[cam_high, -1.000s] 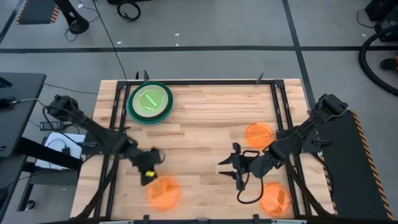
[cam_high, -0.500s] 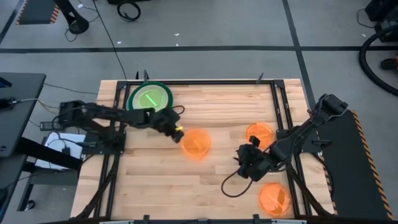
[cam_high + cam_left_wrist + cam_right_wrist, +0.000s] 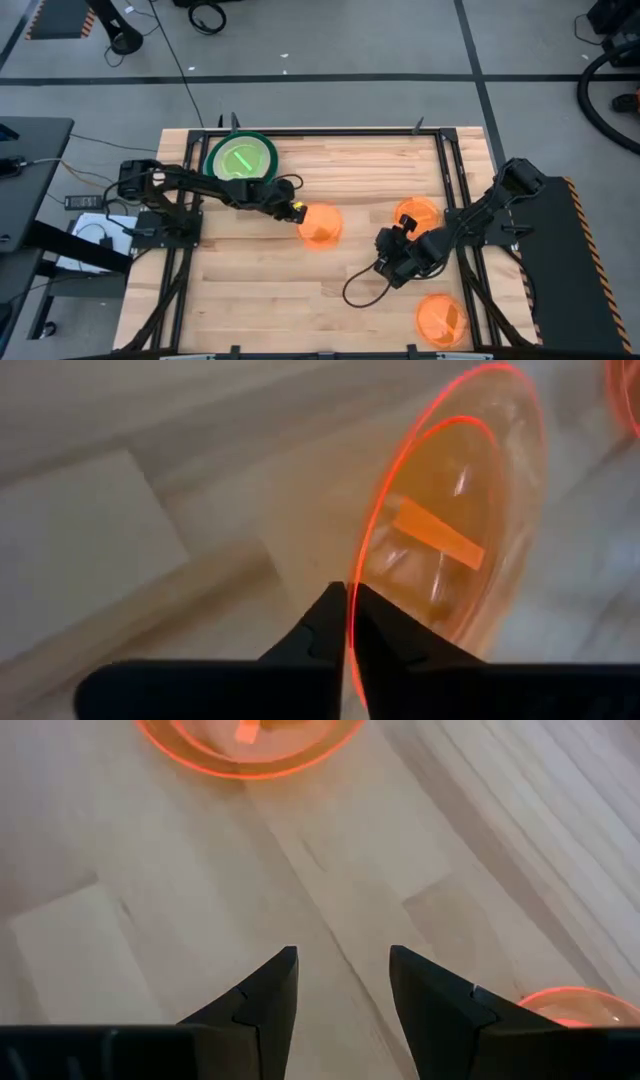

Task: Stack plastic plates
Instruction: Move the bottom left light orange plate to the center of the table, then stack the top right light orange plate on top of the light orange plate

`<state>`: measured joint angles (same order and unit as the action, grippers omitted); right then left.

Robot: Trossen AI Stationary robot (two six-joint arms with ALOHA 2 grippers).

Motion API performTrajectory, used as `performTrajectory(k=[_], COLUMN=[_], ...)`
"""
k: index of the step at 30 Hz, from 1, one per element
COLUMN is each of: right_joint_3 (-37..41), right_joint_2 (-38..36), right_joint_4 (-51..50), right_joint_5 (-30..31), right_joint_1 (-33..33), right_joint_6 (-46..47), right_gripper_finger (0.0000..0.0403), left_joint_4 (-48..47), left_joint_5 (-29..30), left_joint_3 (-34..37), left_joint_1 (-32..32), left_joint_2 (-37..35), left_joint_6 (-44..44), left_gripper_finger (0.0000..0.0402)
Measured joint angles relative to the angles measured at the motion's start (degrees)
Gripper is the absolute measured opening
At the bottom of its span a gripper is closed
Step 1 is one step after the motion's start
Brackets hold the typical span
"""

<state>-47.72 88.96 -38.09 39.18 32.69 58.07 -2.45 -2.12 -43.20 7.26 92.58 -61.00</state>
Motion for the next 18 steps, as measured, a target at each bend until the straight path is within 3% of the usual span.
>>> performTrajectory(k=[6,12,18], right_joint_3=[0.0,0.24,0.88], right_joint_2=[-0.02,-0.02,-0.04], right_joint_4=[-0.08,1.16,2.5], right_joint_5=[3.31,3.18,2.22], right_joint_1=[-2.88,-3.78,-4.88], right_joint_6=[4.64,4.87,4.78], right_gripper_finger=[0.0181,0.0183,0.0181], left_joint_4=[-1.52,-1.89,-8.99], left_joint_5=[-0.18,-4.34,1.62], left_joint_3=[0.03,0.07,0.09], left_joint_1=[1.06,1.98,0.95], left_joint_2=[0.0,-3.2,-13.34], left_joint_6=[0.9,5.32,12.01], left_gripper_finger=[0.0078,0.0137,0.0188])
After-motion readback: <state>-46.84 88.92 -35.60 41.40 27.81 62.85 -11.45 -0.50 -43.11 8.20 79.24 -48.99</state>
